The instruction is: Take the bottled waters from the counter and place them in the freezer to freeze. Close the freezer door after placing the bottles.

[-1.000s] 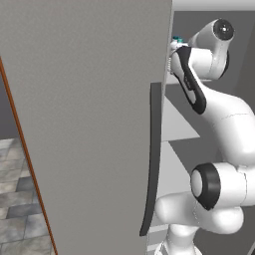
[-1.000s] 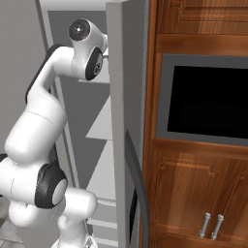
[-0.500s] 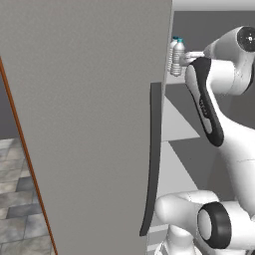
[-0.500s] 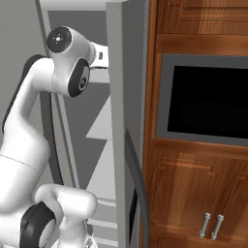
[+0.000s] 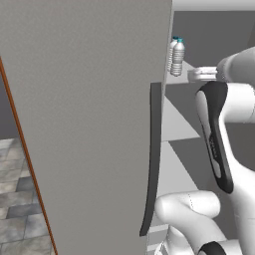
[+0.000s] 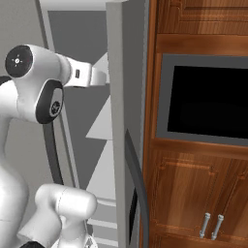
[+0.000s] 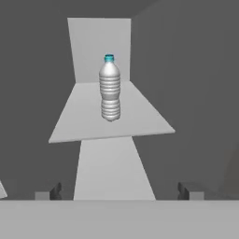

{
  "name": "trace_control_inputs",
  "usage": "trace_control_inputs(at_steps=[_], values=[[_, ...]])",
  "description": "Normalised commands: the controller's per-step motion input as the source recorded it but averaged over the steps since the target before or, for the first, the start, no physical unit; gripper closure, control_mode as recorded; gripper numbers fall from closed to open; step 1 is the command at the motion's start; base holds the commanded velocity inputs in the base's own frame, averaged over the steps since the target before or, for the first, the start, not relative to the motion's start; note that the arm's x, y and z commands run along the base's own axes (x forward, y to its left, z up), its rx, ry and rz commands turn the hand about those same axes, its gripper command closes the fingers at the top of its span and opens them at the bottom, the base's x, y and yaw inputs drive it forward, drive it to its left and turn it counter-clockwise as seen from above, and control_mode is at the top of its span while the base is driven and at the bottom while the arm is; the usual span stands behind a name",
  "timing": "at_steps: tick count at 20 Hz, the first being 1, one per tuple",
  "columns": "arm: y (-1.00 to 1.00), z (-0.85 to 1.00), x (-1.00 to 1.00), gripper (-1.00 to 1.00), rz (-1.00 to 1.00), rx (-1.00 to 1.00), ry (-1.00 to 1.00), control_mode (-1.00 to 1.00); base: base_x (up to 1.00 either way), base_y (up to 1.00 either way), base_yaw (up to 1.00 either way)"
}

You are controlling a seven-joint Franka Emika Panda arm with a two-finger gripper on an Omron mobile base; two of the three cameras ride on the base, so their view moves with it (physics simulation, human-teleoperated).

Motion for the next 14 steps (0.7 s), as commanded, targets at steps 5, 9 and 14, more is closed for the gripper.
trace_control_inputs(at_steps=[5,9,14], values=[[0.21,0.0,-0.74,-1.0,-0.04,0.0,0.03,-1.0,0.0,0.0,0.0],[0.13,0.0,-0.54,-1.0,-0.01,0.02,0.06,-1.0,0.0,0.0,0.0],[0.06,0.0,-0.45,-1.0,0.0,0.05,0.06,-1.0,0.0,0.0,0.0]])
